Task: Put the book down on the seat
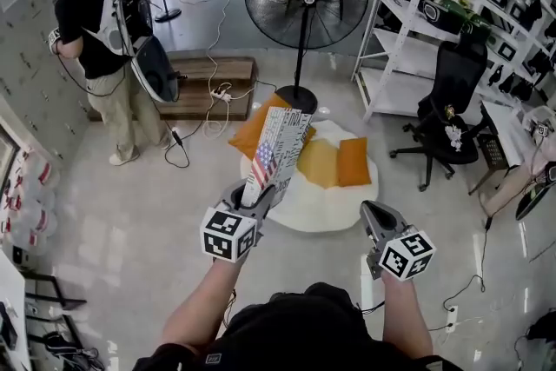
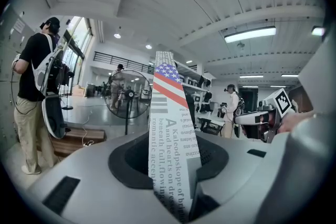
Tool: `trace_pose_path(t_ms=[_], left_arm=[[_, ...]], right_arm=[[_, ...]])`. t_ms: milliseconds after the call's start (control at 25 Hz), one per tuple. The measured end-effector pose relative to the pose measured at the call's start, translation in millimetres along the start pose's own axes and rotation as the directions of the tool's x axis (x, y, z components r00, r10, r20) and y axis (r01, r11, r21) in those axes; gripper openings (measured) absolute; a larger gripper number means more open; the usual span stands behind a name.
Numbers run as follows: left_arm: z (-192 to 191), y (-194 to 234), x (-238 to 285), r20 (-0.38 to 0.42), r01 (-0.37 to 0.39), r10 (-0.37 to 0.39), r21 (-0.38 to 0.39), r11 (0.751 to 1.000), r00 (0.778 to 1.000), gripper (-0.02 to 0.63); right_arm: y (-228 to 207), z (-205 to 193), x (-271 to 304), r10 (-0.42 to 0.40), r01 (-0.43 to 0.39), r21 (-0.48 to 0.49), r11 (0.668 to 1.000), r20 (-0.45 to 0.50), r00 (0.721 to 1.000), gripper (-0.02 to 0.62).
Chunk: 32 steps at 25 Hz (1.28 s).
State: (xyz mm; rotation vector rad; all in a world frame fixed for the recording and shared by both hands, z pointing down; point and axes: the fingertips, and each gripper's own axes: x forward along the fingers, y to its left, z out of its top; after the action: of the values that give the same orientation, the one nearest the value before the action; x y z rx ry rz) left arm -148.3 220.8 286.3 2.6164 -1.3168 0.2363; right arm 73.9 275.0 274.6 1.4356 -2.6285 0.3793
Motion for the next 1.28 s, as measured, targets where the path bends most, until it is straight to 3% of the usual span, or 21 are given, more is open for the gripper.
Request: trace_pose_path(t_ms=[520, 920, 1280], left_arm=[[-15, 42, 55, -0.072, -0.040, 0.038, -0.027, 0.999, 0.997, 0.155], [-24, 64, 182, -0.189, -0.039, 0.030, -0.043, 0.998, 0.982, 0.155], [-1, 70, 280, -0.238, -0.055, 0.037, -0.071, 0.996, 0.971, 0.155]], right_arm=[[-40, -5, 68, 0.068, -0.067, 0.060, 0.996, -0.012, 0.998, 0.015], [-148, -12, 151, 0.099, -0.089, 0.130, 0.988, -0.068, 0.993, 0.015], [-243, 19, 209, 0.146, -0.135, 0.195, 0.971, -0.043, 0.988, 0.015]])
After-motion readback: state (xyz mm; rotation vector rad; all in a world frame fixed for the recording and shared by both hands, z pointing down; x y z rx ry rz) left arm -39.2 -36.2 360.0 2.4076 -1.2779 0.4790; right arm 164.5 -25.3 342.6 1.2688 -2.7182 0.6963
